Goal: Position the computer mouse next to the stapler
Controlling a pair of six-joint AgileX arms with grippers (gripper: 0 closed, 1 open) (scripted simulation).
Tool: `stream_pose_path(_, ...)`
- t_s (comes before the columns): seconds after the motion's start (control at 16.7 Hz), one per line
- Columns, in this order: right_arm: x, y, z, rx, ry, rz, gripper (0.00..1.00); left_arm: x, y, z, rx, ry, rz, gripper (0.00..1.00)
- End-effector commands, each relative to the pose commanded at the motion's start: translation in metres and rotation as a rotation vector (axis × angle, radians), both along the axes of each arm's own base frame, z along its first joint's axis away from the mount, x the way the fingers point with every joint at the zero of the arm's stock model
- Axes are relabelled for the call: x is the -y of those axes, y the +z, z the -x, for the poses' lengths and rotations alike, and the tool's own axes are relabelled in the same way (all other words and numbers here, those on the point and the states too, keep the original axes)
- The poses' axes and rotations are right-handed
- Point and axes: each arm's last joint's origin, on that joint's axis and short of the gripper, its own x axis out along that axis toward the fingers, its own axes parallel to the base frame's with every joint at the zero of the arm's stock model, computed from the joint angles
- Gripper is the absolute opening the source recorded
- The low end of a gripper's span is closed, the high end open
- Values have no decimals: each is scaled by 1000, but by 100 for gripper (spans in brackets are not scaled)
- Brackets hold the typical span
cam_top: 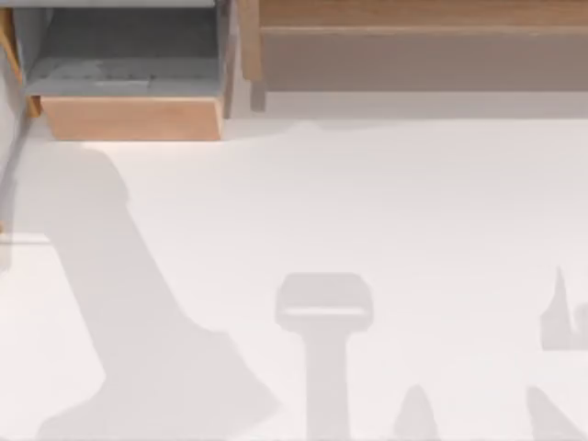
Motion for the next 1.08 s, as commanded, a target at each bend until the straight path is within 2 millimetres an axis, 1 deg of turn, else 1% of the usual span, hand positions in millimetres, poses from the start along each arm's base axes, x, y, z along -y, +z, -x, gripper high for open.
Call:
stream_pose_path(0.78, 0, 0, 0, 0, 0, 0, 100, 0, 0, 0, 0, 0, 0, 2)
stream_pose_path(0.84, 0, 0, 0, 0, 0, 0, 100, 0, 0, 0, 0, 0, 0, 0)
stream_pose_path(1.08, 0, 0, 0, 0, 0, 0, 100, 0, 0, 0, 0, 0, 0, 0)
